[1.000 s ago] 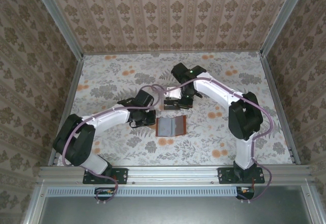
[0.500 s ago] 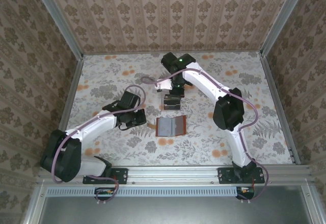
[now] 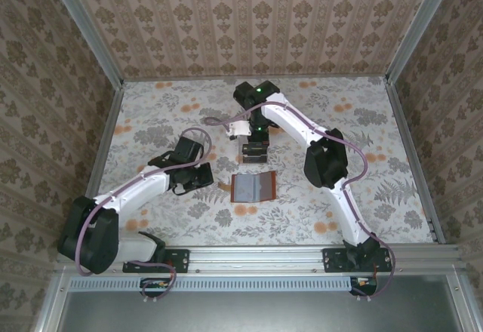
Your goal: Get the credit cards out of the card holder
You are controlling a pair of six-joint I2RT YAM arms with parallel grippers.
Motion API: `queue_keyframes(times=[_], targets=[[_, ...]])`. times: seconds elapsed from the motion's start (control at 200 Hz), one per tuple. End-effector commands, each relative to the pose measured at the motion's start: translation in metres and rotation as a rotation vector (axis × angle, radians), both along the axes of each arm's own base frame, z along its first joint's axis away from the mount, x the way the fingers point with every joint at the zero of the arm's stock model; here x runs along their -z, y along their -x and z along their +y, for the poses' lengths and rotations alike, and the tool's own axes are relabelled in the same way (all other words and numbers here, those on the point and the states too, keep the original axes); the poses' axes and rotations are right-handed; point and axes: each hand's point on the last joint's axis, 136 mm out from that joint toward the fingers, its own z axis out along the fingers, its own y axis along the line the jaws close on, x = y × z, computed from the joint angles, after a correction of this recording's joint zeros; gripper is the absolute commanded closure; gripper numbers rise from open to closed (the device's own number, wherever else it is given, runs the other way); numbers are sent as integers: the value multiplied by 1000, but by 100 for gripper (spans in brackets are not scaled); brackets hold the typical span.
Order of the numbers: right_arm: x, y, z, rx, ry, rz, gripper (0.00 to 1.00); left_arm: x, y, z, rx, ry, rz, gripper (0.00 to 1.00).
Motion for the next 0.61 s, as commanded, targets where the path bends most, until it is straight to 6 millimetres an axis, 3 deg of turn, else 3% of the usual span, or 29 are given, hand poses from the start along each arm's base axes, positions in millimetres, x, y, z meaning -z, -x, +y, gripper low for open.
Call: queue_keyframes(times=[0.0, 0.215, 0.6], targets=[[3, 10, 4, -36, 6, 43, 99, 1, 7, 4, -8, 8, 20, 92], [3, 9, 4, -18, 13, 40, 87, 1, 6, 2, -4, 13, 24, 92], [-27, -10, -3, 63, 19, -102, 84, -7, 1, -13, 38, 38, 19, 91]])
